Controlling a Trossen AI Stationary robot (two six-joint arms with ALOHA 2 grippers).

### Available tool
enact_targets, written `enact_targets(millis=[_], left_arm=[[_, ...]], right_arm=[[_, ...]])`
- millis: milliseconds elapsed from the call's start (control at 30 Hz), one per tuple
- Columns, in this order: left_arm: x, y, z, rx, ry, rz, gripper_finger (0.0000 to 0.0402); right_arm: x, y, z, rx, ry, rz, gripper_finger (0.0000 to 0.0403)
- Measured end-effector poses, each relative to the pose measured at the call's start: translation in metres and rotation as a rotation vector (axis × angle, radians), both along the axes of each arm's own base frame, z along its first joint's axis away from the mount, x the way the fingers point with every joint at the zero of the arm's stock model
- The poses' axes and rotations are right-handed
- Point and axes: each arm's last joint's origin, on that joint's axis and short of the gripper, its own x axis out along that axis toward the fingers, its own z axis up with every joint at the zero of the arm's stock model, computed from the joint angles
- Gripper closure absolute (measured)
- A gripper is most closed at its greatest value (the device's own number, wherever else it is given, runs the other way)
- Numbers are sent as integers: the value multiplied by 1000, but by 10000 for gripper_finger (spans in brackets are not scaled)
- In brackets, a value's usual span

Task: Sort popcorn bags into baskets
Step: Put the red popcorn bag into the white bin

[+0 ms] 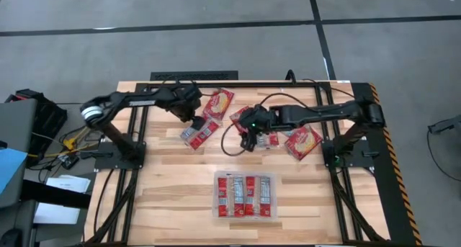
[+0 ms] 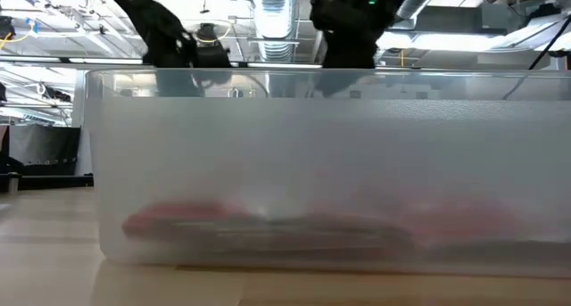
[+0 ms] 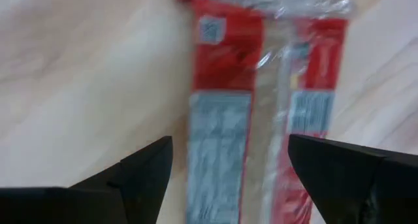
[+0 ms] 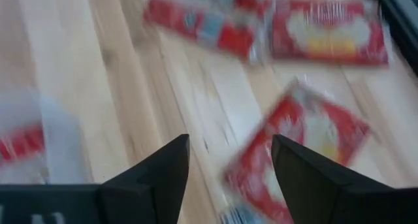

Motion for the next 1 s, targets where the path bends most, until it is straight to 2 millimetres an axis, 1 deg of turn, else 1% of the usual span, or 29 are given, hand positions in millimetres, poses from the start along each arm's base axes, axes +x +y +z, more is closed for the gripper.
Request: enact_targets(millis=[33, 133, 233, 333, 400, 467, 567, 633, 733, 800, 900, 1000], left_arm=[[1, 3, -5, -17, -9, -19, 110], [2, 12, -21, -61, 0, -49, 110], [2, 17, -34, -131, -11, -86, 110], [0, 20, -44, -201, -27, -101, 121], [-3, 18, -49, -207, -21, -97, 145], [-5, 18, -52, -206, -21, -104, 181], [-4, 19, -53, -194, -36, -107, 254], [-2, 20, -54, -184, -52, -107, 304], [-1, 20, -55, -187, -62, -90, 372], [-2, 21, -56, -197, -64, -76, 391], [-5, 20, -56, -228, -59, -23, 398], [-7, 18, -43, -216, -80, 21, 400]], right_arm=[[3, -2, 0, 12, -23, -9, 166], [8, -6, -8, 36, -18, -10, 167], [16, -7, -15, 35, -36, -9, 168], [23, -7, -22, 37, -55, -7, 168], [23, -7, -26, 50, -33, 3, 168], [30, -7, -29, 52, -57, 5, 168], [28, -7, -36, 61, -12, 5, 168], [32, -7, -37, 62, -34, 6, 168], [30, -8, -39, 66, -14, 3, 168], [30, -9, -39, 64, -14, 3, 168], [28, -9, -34, 53, -20, 7, 169], [23, -9, -20, 30, -53, 25, 176]])
